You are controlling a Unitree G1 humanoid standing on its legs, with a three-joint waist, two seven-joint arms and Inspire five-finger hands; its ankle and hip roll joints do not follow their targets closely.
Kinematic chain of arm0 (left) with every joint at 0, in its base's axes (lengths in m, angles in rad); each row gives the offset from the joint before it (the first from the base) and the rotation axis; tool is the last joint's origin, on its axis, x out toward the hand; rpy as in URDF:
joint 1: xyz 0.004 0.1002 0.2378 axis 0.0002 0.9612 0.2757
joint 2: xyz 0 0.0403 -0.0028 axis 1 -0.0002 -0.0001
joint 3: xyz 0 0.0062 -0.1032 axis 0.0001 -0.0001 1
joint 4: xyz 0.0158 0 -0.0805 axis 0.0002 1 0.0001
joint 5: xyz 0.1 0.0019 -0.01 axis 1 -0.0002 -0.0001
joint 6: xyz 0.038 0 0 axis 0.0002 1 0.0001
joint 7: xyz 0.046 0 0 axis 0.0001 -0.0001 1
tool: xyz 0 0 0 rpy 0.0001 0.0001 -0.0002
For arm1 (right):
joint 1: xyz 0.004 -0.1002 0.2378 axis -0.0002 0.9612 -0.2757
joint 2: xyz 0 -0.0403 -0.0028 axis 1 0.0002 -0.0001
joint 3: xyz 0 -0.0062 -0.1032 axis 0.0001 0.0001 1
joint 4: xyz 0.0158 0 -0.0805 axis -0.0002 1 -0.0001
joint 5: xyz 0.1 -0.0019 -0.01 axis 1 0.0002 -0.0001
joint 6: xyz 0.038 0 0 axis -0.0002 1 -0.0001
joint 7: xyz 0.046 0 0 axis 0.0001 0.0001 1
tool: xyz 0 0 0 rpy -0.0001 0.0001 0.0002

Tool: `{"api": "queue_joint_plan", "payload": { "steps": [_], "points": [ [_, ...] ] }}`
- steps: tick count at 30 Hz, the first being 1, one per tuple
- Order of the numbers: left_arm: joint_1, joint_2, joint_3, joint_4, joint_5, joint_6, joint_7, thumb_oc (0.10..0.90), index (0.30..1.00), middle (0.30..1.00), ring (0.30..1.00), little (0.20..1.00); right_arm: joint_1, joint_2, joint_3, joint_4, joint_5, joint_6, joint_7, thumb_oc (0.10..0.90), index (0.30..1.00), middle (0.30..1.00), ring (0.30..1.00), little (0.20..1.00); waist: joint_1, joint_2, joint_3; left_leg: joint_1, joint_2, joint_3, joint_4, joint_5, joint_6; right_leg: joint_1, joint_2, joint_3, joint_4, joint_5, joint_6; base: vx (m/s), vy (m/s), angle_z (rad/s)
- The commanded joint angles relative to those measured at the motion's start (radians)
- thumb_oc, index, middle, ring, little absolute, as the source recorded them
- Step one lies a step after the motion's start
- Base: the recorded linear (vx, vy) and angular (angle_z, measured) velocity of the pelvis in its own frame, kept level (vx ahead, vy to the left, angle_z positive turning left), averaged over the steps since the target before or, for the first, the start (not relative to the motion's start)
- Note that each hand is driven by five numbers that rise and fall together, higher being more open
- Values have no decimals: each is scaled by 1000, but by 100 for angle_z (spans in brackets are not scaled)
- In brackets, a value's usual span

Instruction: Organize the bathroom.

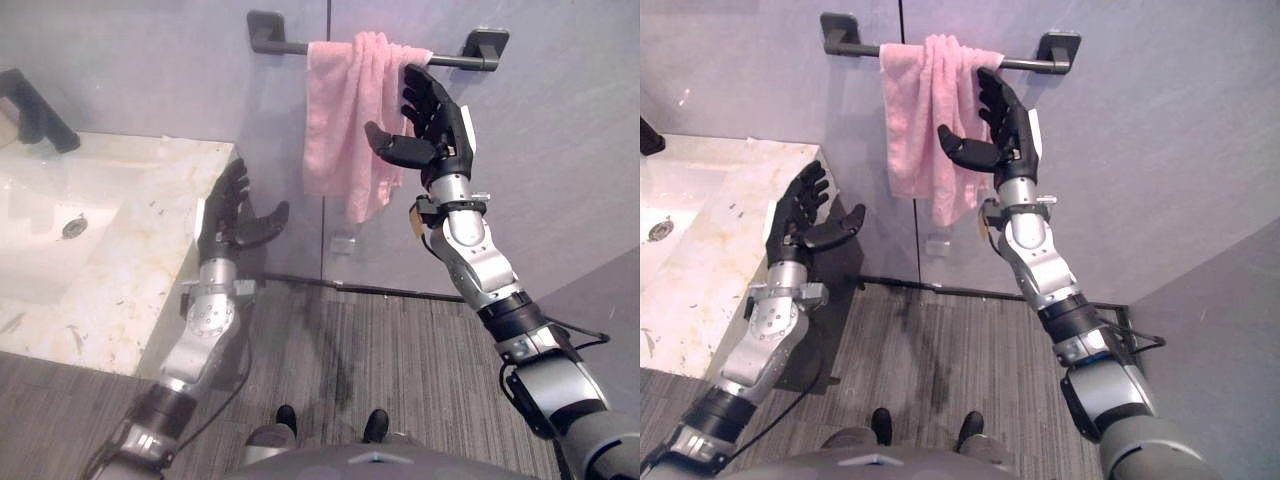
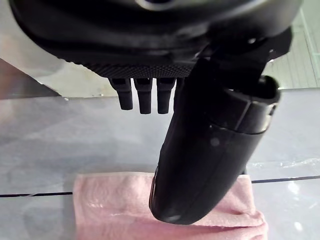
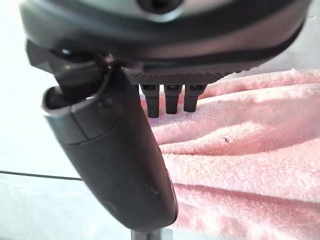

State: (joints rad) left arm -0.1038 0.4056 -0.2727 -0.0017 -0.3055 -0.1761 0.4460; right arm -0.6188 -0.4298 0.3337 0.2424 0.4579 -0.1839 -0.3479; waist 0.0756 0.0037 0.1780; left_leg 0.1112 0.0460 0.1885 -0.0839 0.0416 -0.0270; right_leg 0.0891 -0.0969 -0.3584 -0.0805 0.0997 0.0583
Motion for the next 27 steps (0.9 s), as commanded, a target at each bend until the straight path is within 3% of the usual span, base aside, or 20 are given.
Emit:
{"api": "queue_joint_plan", "payload": {
  "steps": [1,6,11,15,18,19,20,22,23,27],
  "points": [
    [-36,49,17,-26,13,-143,-8,800,900,900,900,900,-143,-12,-61,7,-10,-105,-60,800,900,900,900,900,-11,-19,-102,-12,-57,-7,53,-87,9,27,65,61,9,-120,21,38,-21,7],
    [-10,44,25,-36,12,-149,3,800,900,900,900,900,-44,16,-91,-105,-138,-108,-186,800,900,900,900,900,-36,-12,-89,-12,-55,13,76,-99,15,21,69,79,22,-129,18,38,-15,1],
    [4,33,28,-49,16,-146,32,800,900,900,900,900,51,32,-97,-209,-197,-113,-197,800,900,900,900,900,-59,-14,-77,-33,-53,40,145,-121,11,16,68,98,29,-132,12,10,-22,-3],
    [10,21,31,-59,29,-166,53,800,900,900,900,900,168,23,-82,-307,-203,-133,-137,800,900,900,900,900,-77,-33,-49,-141,-52,47,398,-124,-12,9,62,130,49,-135,-16,-27,-30,-5],
    [6,18,26,-62,29,-165,58,800,900,900,900,900,191,16,-66,-324,-191,-147,-121,800,900,900,900,900,-73,-32,-34,-195,-54,15,453,-100,-20,7,67,141,68,-142,-22,21,51,-9],
    [-3,14,26,-33,19,-187,44,800,900,900,900,900,174,42,-32,-269,-197,-184,-101,800,900,900,900,900,-65,-25,-25,-177,-25,15,255,-65,-18,26,76,151,56,-143,-6,143,192,-9],
    [-7,12,24,-28,20,-189,37,800,900,900,900,900,167,45,-25,-260,-198,-188,-89,800,900,900,900,900,-65,-24,-26,-158,-11,27,182,-37,-19,37,75,146,41,-140,-1,173,227,-17],
    [-15,10,12,-32,27,-183,32,800,900,900,900,900,172,33,-26,-254,-187,-192,-86,800,900,900,900,900,-61,-25,-24,-162,4,19,164,9,-23,48,69,137,38,-143,0,108,122,-13],
    [-23,10,-1,-38,24,-169,34,800,900,900,900,900,175,15,-34,-240,-153,-204,-74,800,900,900,900,900,-56,-28,-27,-169,2,-8,167,-2,-22,48,57,117,44,-148,5,119,126,-10],
    [-32,15,-16,-32,13,-152,24,800,900,900,900,900,112,12,-51,-157,-109,-203,-99,800,900,900,900,900,-46,-18,-52,-88,-5,-10,45,-5,-21,56,28,60,41,-147,29,144,146,-18]
  ]
}}
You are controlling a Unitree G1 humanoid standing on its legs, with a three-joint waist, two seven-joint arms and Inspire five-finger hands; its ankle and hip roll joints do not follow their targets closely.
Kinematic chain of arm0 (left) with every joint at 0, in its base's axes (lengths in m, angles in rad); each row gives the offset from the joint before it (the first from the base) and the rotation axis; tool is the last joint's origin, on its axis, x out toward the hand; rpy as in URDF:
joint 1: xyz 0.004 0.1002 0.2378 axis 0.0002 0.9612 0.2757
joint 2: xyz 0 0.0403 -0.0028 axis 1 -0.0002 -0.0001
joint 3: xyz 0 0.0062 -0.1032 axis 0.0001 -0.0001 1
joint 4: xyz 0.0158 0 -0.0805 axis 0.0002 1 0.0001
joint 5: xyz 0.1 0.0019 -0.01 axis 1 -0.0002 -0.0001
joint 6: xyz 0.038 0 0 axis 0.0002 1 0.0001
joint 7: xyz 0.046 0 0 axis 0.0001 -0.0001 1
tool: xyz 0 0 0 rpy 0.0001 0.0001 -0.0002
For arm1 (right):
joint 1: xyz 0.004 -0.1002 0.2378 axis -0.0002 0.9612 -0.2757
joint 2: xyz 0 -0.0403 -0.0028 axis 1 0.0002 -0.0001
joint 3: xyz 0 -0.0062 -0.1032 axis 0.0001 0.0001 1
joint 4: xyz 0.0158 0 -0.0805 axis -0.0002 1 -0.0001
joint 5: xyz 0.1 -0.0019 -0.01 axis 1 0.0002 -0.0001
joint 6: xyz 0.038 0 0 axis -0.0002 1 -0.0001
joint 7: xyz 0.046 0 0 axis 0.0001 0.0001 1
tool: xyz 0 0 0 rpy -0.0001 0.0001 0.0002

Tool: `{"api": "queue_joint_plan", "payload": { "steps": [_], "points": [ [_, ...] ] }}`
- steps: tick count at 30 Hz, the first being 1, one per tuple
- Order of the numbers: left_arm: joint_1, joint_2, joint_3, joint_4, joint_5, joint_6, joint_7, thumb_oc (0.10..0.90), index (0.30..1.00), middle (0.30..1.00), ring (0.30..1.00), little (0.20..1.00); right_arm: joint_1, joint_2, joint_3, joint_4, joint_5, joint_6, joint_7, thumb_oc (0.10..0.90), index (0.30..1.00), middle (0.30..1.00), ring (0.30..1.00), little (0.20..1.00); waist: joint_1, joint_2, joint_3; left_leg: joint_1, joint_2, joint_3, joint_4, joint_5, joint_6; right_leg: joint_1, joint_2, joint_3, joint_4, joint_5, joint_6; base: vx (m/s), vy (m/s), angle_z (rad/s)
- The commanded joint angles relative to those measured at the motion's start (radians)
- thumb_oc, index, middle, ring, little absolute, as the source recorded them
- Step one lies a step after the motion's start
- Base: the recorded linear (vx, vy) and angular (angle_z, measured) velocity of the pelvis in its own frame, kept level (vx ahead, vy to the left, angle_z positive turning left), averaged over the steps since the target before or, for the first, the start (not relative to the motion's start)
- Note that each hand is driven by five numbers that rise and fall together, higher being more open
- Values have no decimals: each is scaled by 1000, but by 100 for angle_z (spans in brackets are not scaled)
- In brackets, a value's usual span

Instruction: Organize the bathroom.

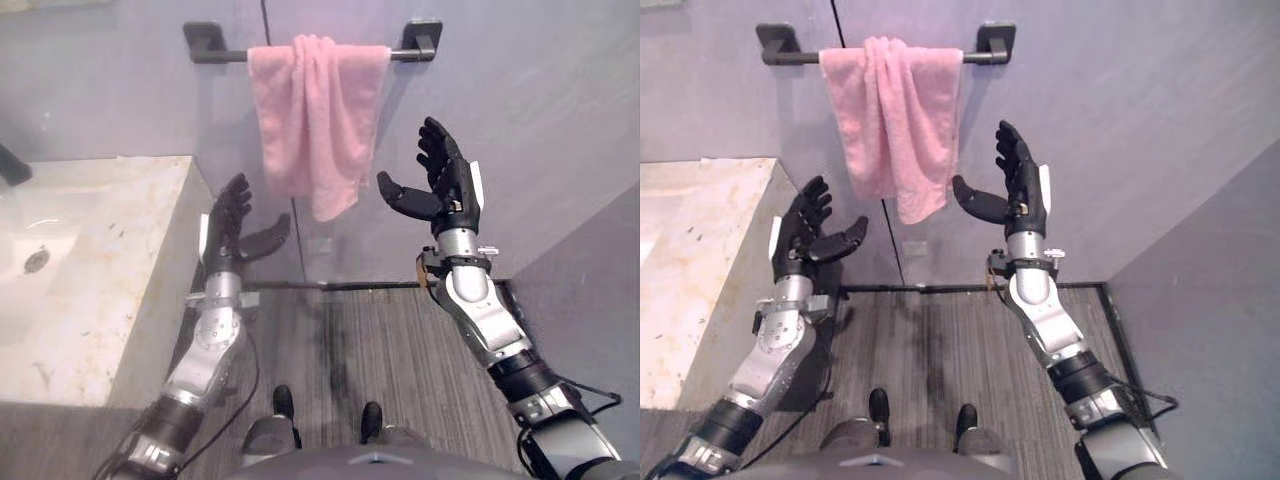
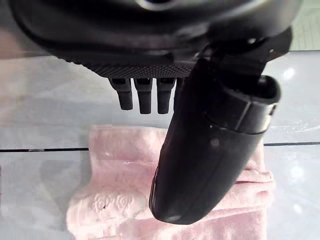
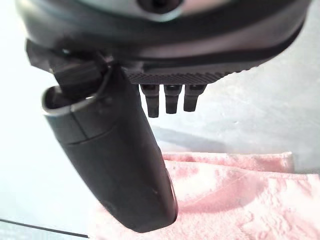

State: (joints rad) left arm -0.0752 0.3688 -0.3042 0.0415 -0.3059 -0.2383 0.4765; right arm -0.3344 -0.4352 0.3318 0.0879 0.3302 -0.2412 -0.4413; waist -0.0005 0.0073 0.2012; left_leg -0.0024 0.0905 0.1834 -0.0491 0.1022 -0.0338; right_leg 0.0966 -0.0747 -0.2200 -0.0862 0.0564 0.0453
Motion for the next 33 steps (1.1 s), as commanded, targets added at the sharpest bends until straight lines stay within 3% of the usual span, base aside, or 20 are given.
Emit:
{"api": "queue_joint_plan", "payload": {
  "steps": [1,2,6,7,9,10,11,13,19,20,22,23,24,26,27,28,30,31,33],
  "points": [
    [-61,52,15,-75,14,-90,-6,800,900,900,900,900,-173,18,-50,-3,19,-146,-6,800,900,900,900,900,30,-22,-75,25,-50,-5,10,-65,-14,49,6,-78,47,-103,42,187,177,-13],
    [-62,65,6,-95,-8,-67,-25,800,900,900,900,900,-216,9,-78,29,3,-135,-52,800,900,900,900,900,41,-15,-88,53,-63,-10,-19,-72,-4,37,-16,-108,99,-123,56,135,141,6],
    [-66,80,-9,-104,-7,-55,-31,800,900,900,900,900,-254,7,-105,42,15,-121,-96,800,900,900,900,900,40,1,-81,67,-66,-6,-8,-87,14,-38,-47,-124,286,-146,77,79,124,18],
    [-76,84,-22,-93,4,-57,-24,800,900,900,900,900,-268,10,-116,41,13,-112,-124,800,900,900,900,900,30,10,-71,80,-65,-2,-5,-100,25,-91,-59,-102,400,-149,87,50,71,8],
    [-80,84,-25,-89,6,-58,-23,800,900,900,900,900,-272,13,-119,41,9,-110,-127,800,900,900,900,900,29,10,-69,83,-67,0,-5,-103,26,-99,-59,-94,406,-150,88,65,-9,10],
    [-86,82,-25,-86,-3,-55,-18,800,900,900,900,900,-284,31,-123,38,-11,-96,-136,800,900,900,900,900,24,7,-66,95,-70,-1,-12,-107,21,-91,-53,-95,304,-147,87,89,-75,12],
    [-86,82,-24,-86,-3,-55,-17,800,900,900,900,900,-285,33,-122,36,-13,-94,-137,800,900,900,900,900,23,7,-65,97,-71,0,-13,-108,20,-85,-52,-98,288,-140,88,128,-133,14],
    [-85,86,-14,-84,-8,-65,-22,800,900,900,900,900,-296,45,-105,26,-10,-87,-136,800,900,900,900,900,25,-5,-66,98,-84,9,-12,-125,24,-70,-51,-88,160,-84,96,73,-130,-3],
    [-77,68,-40,-81,-4,-82,-19,800,900,900,900,900,-331,50,-72,48,23,-75,-122,800,900,900,900,900,36,-12,-88,95,-76,11,-28,-112,22,-30,-18,-82,86,-75,74,70,-85,-3],
    [-70,67,-41,-89,-3,-77,-19,800,900,900,900,900,-326,50,-73,42,25,-74,-120,758,836,836,836,836,37,-13,-90,95,-76,12,-26,-113,21,-24,-16,-80,81,-77,71,64,-37,-12],
    [-49,65,-40,-97,-4,-78,-13,800,900,900,900,900,-303,58,-66,20,21,-72,-119,744,815,815,815,815,36,-15,-96,101,-78,16,-23,-119,21,-13,-12,-76,71,-79,69,61,-30,-11],
    [-46,65,-40,-97,-4,-81,-13,800,900,900,900,900,-298,60,-65,18,20,-71,-118,756,834,834,834,834,36,-15,-97,103,-78,16,-23,-119,21,-11,-12,-75,69,-79,69,55,-20,-8],
    [-35,65,-37,-97,-5,-89,-15,800,900,900,900,900,-287,62,-62,11,16,-73,-112,800,900,900,900,900,35,-15,-100,107,-78,19,-24,-122,21,-5,-9,-74,62,-79,67,37,-13,-5],
    [-23,64,-31,-100,3,-92,-17,800,900,900,900,900,-271,68,-59,3,7,-74,-98,800,900,900,900,900,34,-13,-102,110,-79,22,-25,-124,23,1,-5,-69,55,-80,66,20,-7,-2],
    [-22,64,-31,-101,4,-92,-18,800,900,900,900,900,-270,68,-59,2,5,-75,-97,765,848,848,848,848,34,-13,-103,111,-79,22,-25,-124,23,1,-5,-69,54,-80,65,0,0,0],
    [-18,65,-28,-99,4,-94,-18,800,900,900,900,900,-261,71,-54,-3,5,-77,-88,632,648,648,648,648,32,-12,-106,114,-80,21,-26,-126,23,4,-3,-66,50,-79,65,0,0,0],
    [-15,68,-22,-96,1,-98,-22,800,900,900,900,900,-255,70,-52,-4,7,-76,-69,543,514,514,514,514,33,-11,-109,117,-80,22,-26,-128,23,8,-1,-65,47,-81,64,15,-9,0],
    [-15,69,-20,-96,1,-98,-25,800,900,900,900,900,-255,68,-52,-1,9,-78,-66,441,361,361,361,361,34,-11,-110,117,-80,21,-26,-129,22,9,0,-66,46,-81,64,0,0,0],
    [-15,70,-17,-94,2,-101,-28,800,900,900,900,900,-260,66,-52,7,8,-83,-60,400,300,300,300,300,35,-11,-111,118,-81,20,-27,-129,22,11,0,-66,43,-81,64,0,0,0]
  ]
}}
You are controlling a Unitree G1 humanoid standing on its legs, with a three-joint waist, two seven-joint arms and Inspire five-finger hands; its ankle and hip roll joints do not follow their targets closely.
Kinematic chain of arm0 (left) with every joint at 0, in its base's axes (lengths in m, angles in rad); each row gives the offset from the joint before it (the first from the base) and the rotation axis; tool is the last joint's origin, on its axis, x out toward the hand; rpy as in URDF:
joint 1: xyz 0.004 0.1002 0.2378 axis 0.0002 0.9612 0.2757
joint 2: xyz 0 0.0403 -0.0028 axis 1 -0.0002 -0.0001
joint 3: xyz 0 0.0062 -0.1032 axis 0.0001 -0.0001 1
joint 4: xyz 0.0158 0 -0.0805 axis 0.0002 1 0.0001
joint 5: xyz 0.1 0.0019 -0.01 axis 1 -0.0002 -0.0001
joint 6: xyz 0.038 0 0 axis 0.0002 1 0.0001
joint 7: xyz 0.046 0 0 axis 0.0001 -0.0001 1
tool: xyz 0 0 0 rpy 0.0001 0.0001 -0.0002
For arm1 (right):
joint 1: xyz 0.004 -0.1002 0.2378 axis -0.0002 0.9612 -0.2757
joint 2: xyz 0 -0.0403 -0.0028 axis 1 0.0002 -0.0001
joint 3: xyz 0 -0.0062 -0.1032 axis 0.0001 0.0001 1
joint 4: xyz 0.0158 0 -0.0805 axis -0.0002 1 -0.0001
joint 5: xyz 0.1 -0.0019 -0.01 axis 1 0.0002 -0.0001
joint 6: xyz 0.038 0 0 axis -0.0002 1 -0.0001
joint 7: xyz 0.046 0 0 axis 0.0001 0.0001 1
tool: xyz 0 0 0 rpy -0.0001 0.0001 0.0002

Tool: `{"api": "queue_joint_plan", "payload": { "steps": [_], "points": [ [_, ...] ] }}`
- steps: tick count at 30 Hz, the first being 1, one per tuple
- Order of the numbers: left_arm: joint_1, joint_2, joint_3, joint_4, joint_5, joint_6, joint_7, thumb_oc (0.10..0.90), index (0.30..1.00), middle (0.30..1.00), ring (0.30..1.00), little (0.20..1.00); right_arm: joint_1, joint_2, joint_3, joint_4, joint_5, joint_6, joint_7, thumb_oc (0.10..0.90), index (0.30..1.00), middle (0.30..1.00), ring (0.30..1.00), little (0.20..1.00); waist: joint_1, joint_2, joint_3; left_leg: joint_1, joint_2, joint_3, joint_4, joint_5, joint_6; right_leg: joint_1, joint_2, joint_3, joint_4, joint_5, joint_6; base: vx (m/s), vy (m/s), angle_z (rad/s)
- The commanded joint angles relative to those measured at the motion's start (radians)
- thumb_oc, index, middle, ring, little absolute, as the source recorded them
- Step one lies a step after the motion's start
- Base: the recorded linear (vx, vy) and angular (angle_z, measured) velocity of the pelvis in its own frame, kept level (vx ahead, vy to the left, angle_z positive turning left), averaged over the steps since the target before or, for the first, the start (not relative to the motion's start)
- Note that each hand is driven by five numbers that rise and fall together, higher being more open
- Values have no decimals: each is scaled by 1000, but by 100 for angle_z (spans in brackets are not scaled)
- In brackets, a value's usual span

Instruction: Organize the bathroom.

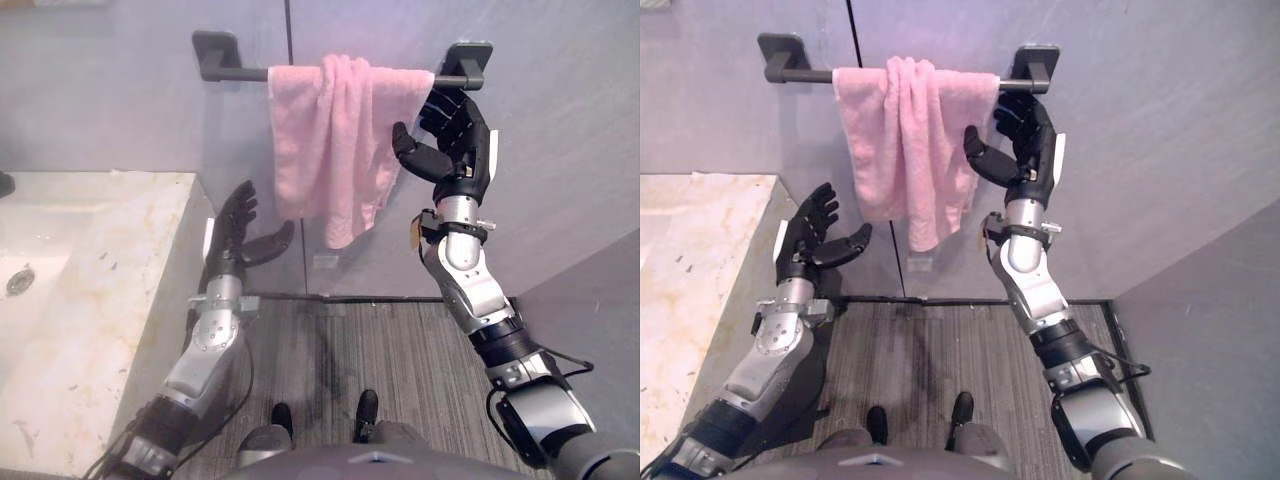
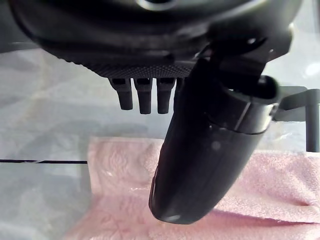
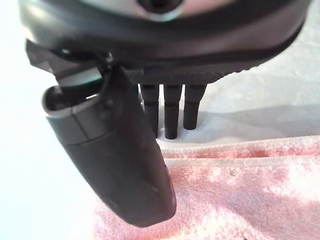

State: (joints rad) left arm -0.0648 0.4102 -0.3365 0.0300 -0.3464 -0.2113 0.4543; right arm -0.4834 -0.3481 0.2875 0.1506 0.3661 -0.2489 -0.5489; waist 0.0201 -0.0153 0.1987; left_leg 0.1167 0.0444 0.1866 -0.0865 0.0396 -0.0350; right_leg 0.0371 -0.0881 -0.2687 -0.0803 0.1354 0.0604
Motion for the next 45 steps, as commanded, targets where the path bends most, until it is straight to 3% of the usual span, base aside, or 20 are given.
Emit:
{"api": "queue_joint_plan", "payload": {
  "steps": [1,19,27,31,43,45],
  "points": [
    [-24,30,16,-86,44,-127,-5,800,900,900,900,900,-113,-23,-10,-51,-28,-73,63,400,300,300,300,300,17,11,-111,0,-34,15,9,-67,23,72,14,-20,34,-159,49,0,0,0],
    [-39,35,55,-93,71,-160,38,800,900,900,900,900,-51,-42,-10,-74,-33,-71,110,400,300,300,300,300,11,6,-113,1,-35,13,1,-60,19,76,12,-33,19,-150,51,2,0,1],
    [-183,42,79,-80,113,-145,59,800,900,900,900,900,21,-41,28,-87,-19,-76,155,400,300,300,300,300,-24,11,-124,11,-36,27,-1,-61,22,76,8,-28,17,-149,62,19,15,0],
    [-243,61,75,-69,82,-99,9,800,900,900,900,900,46,-39,53,-96,-23,-73,191,400,300,300,300,300,-46,19,-132,18,-39,36,-1,-64,24,74,7,-18,18,-150,68,34,38,-1],
    [-313,108,73,-46,56,-79,-42,800,900,900,900,900,92,-35,101,-95,-42,-75,256,400,300,300,300,300,-79,36,-144,32,-49,59,-1,-71,34,69,7,6,29,-156,75,33,28,-5],
    [-319,119,81,-50,53,-77,-46,679,719,719,719,719,96,-35,103,-96,-43,-71,260,400,300,300,300,300,-81,37,-145,34,-49,60,-1,-72,34,68,8,8,30,-157,75,32,10,-11]
  ]
}}
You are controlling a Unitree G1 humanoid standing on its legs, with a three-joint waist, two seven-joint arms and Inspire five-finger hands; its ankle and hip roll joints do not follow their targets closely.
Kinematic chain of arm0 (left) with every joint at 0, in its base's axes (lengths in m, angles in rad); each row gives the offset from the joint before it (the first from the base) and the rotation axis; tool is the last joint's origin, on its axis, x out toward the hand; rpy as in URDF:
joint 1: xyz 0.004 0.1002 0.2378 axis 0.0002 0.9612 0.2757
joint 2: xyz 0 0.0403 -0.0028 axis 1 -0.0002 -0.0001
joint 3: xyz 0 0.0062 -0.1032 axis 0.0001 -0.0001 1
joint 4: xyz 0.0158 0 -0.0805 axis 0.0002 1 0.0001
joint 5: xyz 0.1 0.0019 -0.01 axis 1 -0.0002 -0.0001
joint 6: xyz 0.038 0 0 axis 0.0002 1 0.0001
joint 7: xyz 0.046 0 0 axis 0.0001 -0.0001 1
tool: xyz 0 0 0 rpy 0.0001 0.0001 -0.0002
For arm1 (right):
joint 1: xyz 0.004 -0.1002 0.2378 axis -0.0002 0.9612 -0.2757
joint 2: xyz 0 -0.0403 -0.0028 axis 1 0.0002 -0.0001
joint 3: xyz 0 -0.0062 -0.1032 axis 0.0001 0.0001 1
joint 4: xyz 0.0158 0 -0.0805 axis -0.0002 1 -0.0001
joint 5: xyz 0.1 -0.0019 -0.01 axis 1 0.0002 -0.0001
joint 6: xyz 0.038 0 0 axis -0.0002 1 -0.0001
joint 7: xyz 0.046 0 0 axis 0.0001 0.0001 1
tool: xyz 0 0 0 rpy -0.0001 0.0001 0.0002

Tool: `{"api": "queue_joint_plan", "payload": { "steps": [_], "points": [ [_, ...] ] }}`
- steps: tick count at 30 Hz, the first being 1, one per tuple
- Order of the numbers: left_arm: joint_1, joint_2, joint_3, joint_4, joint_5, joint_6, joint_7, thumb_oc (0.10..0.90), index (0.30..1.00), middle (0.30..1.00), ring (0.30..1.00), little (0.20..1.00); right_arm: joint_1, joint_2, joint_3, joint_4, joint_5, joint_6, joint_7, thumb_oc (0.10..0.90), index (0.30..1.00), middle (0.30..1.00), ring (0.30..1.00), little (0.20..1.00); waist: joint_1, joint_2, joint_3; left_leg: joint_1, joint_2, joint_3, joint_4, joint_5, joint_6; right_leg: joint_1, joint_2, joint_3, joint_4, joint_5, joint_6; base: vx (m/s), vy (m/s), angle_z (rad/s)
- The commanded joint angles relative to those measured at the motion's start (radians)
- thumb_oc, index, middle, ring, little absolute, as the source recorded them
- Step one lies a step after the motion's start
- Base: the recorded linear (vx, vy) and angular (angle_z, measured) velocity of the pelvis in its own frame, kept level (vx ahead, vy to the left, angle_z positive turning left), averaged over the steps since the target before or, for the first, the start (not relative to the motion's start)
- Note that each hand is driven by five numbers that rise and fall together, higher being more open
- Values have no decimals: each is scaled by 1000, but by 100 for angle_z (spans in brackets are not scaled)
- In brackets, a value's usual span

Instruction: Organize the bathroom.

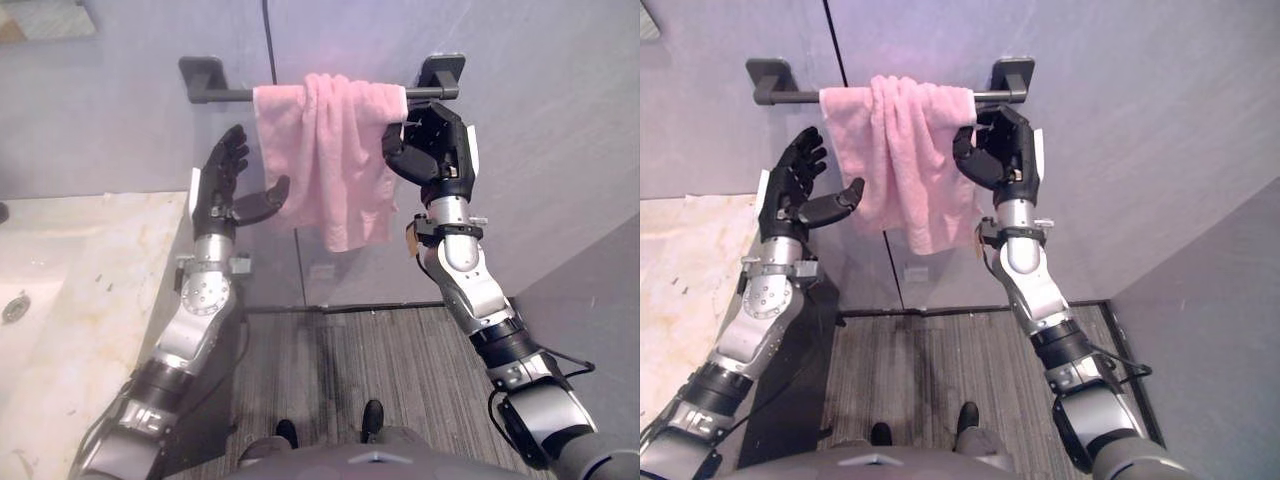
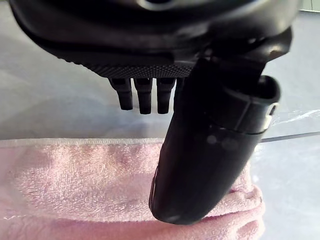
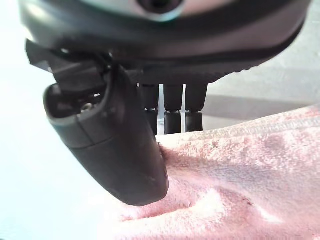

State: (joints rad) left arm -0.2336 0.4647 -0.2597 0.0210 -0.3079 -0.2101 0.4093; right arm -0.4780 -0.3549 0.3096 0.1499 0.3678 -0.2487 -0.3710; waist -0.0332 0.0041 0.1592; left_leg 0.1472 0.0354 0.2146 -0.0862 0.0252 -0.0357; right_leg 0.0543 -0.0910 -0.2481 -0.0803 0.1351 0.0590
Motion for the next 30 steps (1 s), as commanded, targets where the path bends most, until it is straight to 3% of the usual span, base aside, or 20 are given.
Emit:
{"api": "queue_joint_plan", "payload": {
  "steps": [1,2,3,4,11,17,23,30],
  "points": [
    [-154,69,6,-40,9,-76,-5,574,561,561,561,561,93,-28,83,-92,-44,-74,85,400,300,300,300,300,-29,18,-106,3,-41,32,-1,-58,35,50,11,-11,32,-158,77,34,11,-6],
    [-160,76,9,-39,4,-72,-12,525,488,488,488,488,98,-27,88,-93,-47,-73,86,400,300,300,300,300,-31,20,-107,4,-42,33,-1,-58,36,49,12,-9,34,-159,76,27,10,-4],
    [-161,78,10,-39,6,-69,-15,419,328,328,328,328,99,-27,89,-93,-47,-72,86,400,300,300,300,300,-31,20,-107,4,-42,34,-1,-58,36,49,12,-9,34,-160,77,0,0,0],
    [-163,80,10,-38,9,-65,-16,400,300,300,300,300,99,-27,90,-94,-45,-72,86,400,300,300,300,300,-32,20,-107,4,-42,34,-1,-58,36,49,12,-8,35,-160,77,11,5,-3],
    [-184,100,18,-1,-32,-60,-51,400,300,300,300,300,112,-27,94,-88,-43,-72,95,400,300,300,300,300,-43,24,-110,7,-44,39,-1,-59,37,49,15,-2,38,-163,76,0,0,0],
    [-195,113,28,43,-32,-73,-15,400,300,300,300,300,124,-27,94,-79,-36,-76,98,400,300,300,300,300,-49,28,-112,9,-46,44,-1,-61,38,48,14,-1,39,-164,77,0,0,0],
    [-137,69,76,45,-23,-137,116,400,300,300,300,300,164,2,82,-67,7,-87,63,400,300,300,300,300,-45,26,-109,9,-48,41,-1,-63,41,47,14,-1,43,-168,75,0,0,0],
    [-55,-38,98,8,43,-192,290,400,300,300,300,300,226,60,43,-76,37,-120,-69,400,300,300,300,300,-43,20,-98,11,-48,39,-1,-63,43,48,13,-6,48,-171,72,0,0,0]
  ]
}}
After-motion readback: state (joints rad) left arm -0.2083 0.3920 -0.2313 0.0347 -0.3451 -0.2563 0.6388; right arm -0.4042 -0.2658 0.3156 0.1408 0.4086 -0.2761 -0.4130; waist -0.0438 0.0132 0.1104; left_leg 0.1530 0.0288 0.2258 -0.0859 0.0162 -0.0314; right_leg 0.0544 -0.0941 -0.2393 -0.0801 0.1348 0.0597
